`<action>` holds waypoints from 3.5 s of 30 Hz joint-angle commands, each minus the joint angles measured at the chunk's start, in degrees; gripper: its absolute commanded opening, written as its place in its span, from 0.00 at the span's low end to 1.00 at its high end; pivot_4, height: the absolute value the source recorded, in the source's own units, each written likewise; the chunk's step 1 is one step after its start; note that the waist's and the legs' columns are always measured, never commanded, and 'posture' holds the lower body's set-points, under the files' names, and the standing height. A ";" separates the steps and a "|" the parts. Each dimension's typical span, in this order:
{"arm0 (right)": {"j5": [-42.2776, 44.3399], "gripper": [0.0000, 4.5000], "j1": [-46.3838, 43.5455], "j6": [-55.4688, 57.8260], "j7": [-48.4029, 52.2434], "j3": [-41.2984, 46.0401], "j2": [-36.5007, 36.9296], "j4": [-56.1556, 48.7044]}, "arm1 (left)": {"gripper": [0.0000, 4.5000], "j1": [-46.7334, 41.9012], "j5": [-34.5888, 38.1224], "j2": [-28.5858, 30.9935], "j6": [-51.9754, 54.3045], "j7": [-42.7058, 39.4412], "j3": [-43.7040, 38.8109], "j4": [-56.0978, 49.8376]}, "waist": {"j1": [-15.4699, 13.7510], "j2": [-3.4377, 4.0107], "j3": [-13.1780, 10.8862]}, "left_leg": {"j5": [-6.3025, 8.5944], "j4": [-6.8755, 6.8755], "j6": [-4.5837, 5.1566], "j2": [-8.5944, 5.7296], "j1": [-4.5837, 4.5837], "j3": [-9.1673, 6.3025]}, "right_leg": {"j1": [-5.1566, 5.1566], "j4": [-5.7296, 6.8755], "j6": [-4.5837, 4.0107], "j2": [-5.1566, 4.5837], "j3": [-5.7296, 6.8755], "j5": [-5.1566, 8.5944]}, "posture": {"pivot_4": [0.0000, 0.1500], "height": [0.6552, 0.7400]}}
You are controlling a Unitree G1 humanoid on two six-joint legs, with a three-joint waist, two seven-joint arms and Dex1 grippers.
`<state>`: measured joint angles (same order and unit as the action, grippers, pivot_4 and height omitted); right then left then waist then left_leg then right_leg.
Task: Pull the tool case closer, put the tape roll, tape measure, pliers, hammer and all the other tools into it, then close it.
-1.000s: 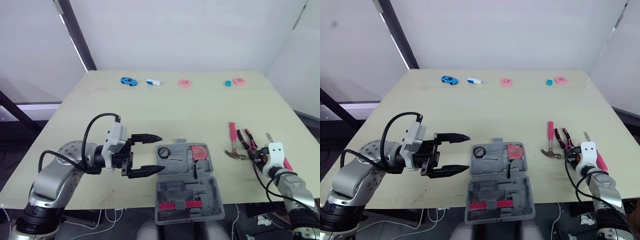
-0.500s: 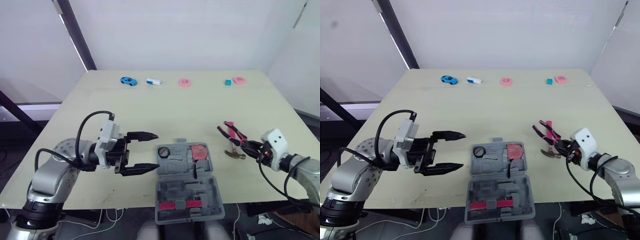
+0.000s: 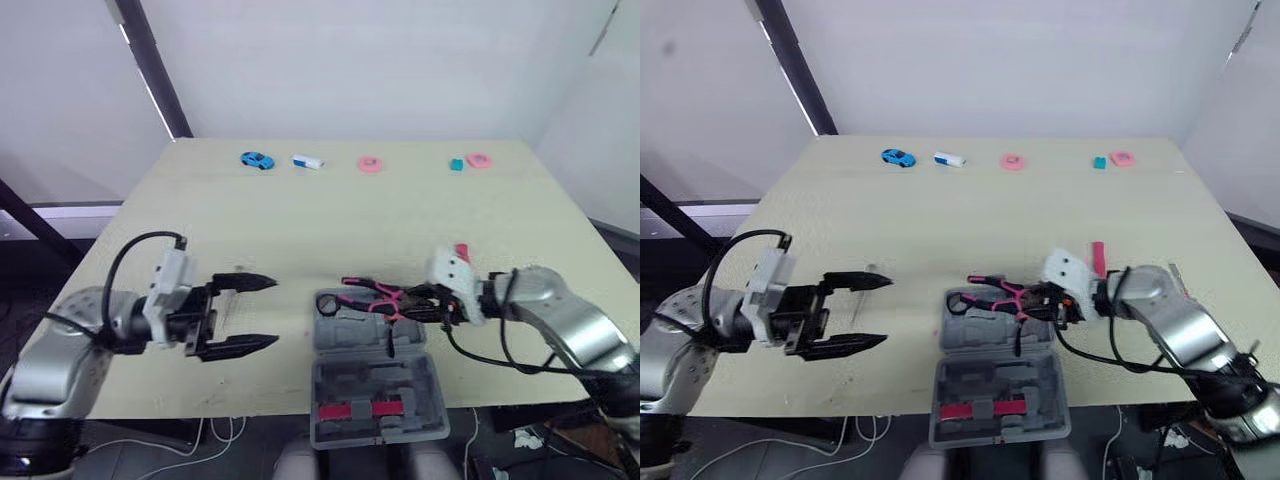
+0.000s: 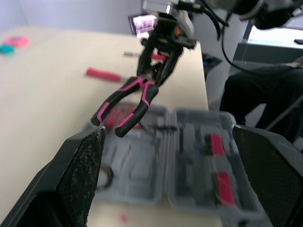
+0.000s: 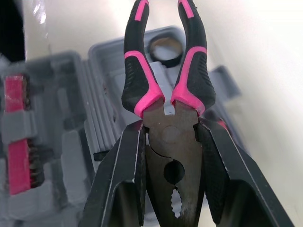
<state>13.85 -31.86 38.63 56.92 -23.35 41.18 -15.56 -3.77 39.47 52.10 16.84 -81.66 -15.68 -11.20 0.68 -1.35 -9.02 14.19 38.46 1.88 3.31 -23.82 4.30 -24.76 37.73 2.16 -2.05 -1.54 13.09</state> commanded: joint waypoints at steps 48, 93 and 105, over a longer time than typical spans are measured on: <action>-13.38 0.99 -5.23 -10.03 5.06 -5.59 -12.39 11.29 | 1.00 0.85 -3.20 0.94 -4.00 -2.12 -0.35 2.17 | 0.08 -0.07 0.00 | -0.02 0.00 -0.04 0.01 0.01 0.09 | -0.01 0.11 -0.03 -0.05 0.09 0.01 | 1.00 0.99; -20.37 0.00 3.33 -21.56 5.09 -8.35 -19.64 40.29 | 1.00 2.41 -3.85 -1.69 -4.97 -0.38 -0.15 1.73 | 0.05 -0.34 0.60 | -0.03 -0.03 -0.07 0.01 0.54 0.07 | 0.44 0.11 -0.04 -0.06 0.07 0.02 | 1.00 0.99; -24.94 0.00 3.50 -22.55 2.39 -11.06 -22.13 49.48 | 1.00 2.87 -3.88 -1.68 -5.62 -0.69 -0.36 2.63 | 0.11 -0.34 2.12 | 0.11 -0.33 -0.27 0.10 1.69 -0.05 | 1.29 -0.05 0.05 -0.54 0.10 0.21 | 1.00 0.99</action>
<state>-4.07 -32.87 12.80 59.53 -26.72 18.00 23.66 -0.74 35.14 50.29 11.98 -82.24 -15.14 -8.21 0.79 -1.68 -6.90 14.33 38.08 1.56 3.40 -22.07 4.31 -23.47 37.69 2.22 -2.71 -1.38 13.31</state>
